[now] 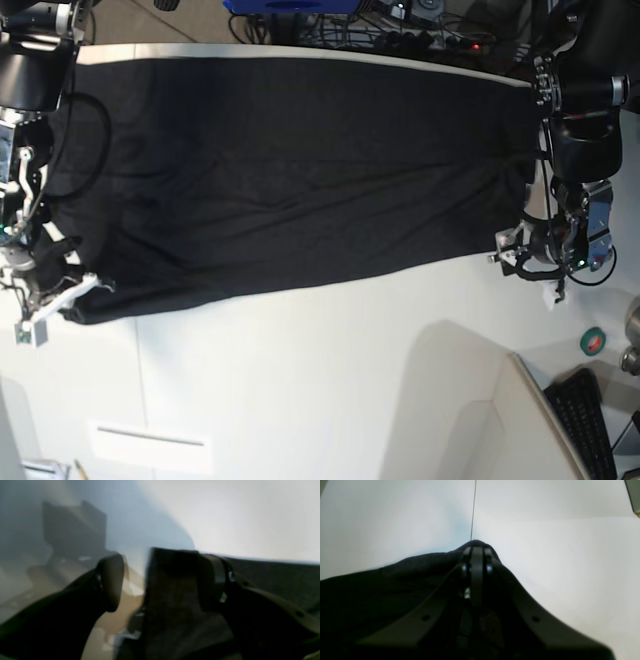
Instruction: Layout the t-shirt on the table in an organized manner, then fold the t-shirt properly
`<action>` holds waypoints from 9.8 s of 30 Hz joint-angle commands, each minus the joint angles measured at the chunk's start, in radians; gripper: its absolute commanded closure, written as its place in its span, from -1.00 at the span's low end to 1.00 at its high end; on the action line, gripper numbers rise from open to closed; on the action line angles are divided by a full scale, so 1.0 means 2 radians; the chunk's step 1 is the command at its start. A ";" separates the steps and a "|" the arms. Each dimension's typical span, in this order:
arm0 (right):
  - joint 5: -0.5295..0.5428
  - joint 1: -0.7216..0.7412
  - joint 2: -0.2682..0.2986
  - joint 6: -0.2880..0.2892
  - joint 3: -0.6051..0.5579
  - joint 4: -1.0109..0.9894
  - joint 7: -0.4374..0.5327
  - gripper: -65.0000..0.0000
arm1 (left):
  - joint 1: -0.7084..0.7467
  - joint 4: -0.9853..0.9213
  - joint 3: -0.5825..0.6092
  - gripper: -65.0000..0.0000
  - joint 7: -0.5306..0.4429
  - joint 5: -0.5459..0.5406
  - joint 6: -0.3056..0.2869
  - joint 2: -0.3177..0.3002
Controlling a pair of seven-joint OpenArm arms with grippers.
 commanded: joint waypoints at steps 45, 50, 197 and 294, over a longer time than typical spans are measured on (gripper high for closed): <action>0.003 0.168 0.041 0.003 -0.043 -0.355 0.191 1.00 | -0.102 0.017 0.060 1.00 -0.007 -0.006 0.002 0.025; 0.003 0.141 0.042 0.003 -0.040 -0.311 0.188 1.00 | -0.065 0.077 0.059 1.00 -0.003 -0.007 0.002 0.025; 0.004 -0.057 0.048 0.003 0.077 -0.004 -0.063 1.00 | 0.105 0.330 -0.124 1.00 0.123 0.064 -0.009 0.085; 0.006 -0.113 0.031 0.003 0.079 0.061 -0.063 1.00 | 0.163 0.386 0.091 1.00 0.139 -0.093 -0.067 0.159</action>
